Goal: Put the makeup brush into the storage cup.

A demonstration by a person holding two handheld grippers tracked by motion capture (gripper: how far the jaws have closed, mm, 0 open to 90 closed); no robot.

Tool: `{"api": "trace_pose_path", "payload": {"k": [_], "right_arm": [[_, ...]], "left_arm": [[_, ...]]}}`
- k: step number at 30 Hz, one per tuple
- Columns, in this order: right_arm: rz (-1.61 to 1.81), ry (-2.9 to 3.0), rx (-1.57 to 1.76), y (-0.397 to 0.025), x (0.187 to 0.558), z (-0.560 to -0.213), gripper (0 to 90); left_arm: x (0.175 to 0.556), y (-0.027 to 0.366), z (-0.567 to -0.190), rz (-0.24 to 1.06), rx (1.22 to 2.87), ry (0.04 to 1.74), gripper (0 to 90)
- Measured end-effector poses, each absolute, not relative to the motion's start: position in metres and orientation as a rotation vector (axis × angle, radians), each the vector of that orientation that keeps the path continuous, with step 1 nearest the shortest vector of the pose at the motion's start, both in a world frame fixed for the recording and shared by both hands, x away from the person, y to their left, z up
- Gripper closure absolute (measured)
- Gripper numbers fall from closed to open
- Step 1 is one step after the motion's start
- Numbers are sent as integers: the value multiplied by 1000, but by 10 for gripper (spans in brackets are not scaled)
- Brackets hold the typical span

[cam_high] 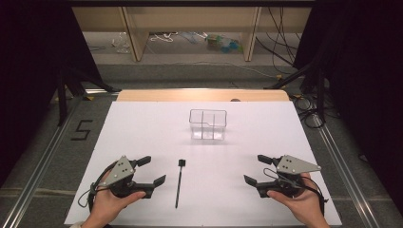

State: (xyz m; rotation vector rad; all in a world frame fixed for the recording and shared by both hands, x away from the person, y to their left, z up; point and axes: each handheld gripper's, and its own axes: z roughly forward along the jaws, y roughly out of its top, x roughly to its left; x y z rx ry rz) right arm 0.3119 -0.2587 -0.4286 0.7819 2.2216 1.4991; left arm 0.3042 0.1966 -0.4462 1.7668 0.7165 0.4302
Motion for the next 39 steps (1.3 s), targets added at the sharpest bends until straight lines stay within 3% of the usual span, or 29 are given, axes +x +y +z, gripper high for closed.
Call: {"api": "trace_pose_path", "payload": {"k": [24,39], "right_arm": [[1471,2225,807,-258,313,-429,165],[1480,2221,807,-256,315,-432,167]], "left_arm": [[314,168,-446,384,1945,839,245],[335,128,-450,250,2270,936,315]]}}
